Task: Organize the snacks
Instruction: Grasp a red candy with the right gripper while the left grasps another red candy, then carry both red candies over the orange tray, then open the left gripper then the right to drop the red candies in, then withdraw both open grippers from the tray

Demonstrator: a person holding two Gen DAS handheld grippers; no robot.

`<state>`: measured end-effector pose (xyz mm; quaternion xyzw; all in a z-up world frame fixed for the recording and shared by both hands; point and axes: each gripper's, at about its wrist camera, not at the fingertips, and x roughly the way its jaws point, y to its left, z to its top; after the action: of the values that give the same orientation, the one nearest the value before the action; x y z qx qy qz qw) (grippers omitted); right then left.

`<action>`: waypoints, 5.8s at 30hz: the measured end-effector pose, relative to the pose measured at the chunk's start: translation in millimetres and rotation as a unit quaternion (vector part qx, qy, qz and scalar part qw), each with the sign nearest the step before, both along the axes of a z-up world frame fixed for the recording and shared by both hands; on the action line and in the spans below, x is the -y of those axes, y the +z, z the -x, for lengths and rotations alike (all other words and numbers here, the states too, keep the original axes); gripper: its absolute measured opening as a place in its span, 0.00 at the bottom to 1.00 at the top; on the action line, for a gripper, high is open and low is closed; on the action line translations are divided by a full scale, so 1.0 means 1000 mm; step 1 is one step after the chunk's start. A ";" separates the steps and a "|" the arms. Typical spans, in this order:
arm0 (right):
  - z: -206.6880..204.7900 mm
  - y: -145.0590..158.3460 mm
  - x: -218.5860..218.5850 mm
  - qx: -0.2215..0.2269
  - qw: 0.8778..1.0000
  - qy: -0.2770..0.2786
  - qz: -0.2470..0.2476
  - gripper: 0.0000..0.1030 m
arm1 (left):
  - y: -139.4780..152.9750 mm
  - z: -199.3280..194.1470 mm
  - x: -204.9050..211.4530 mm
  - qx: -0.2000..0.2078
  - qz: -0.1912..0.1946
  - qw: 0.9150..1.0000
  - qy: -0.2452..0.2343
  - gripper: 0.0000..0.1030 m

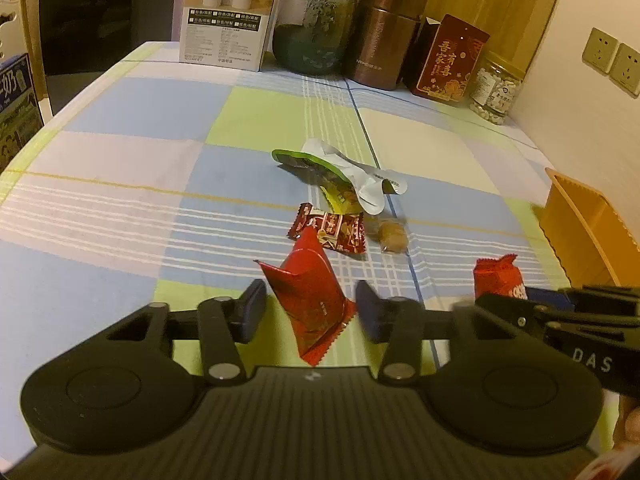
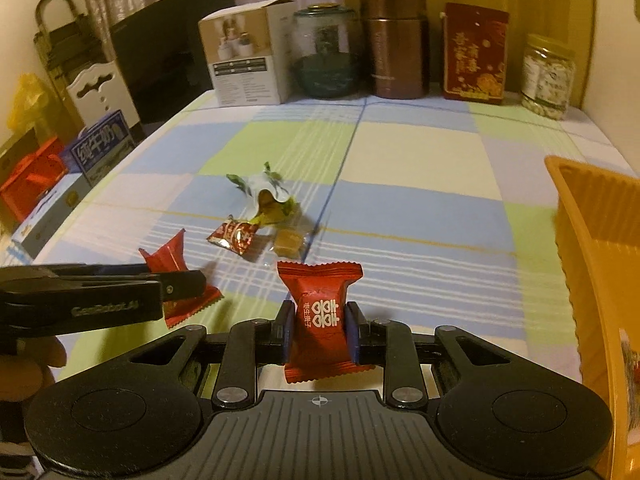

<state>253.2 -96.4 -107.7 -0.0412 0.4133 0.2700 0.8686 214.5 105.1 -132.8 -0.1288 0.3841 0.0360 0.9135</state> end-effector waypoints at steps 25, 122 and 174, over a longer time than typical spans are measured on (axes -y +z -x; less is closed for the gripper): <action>0.059 0.043 0.023 0.006 0.997 -0.074 -0.013 0.26 | 0.056 0.066 0.028 0.003 -0.008 1.000 -0.018 0.27; 0.043 0.110 0.282 0.051 0.959 -0.277 -0.010 0.26 | 0.103 -0.028 0.304 -0.008 0.005 0.964 -0.266 0.27; 0.076 0.120 0.264 0.036 0.950 -0.303 -0.071 0.50 | 0.099 0.041 0.222 0.006 -0.013 0.985 -0.174 0.65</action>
<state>177.1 -360.9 12.6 0.1381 0.3543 0.0216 0.9246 173.7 -116.5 -33.5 -0.0487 0.3946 -0.1195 0.9098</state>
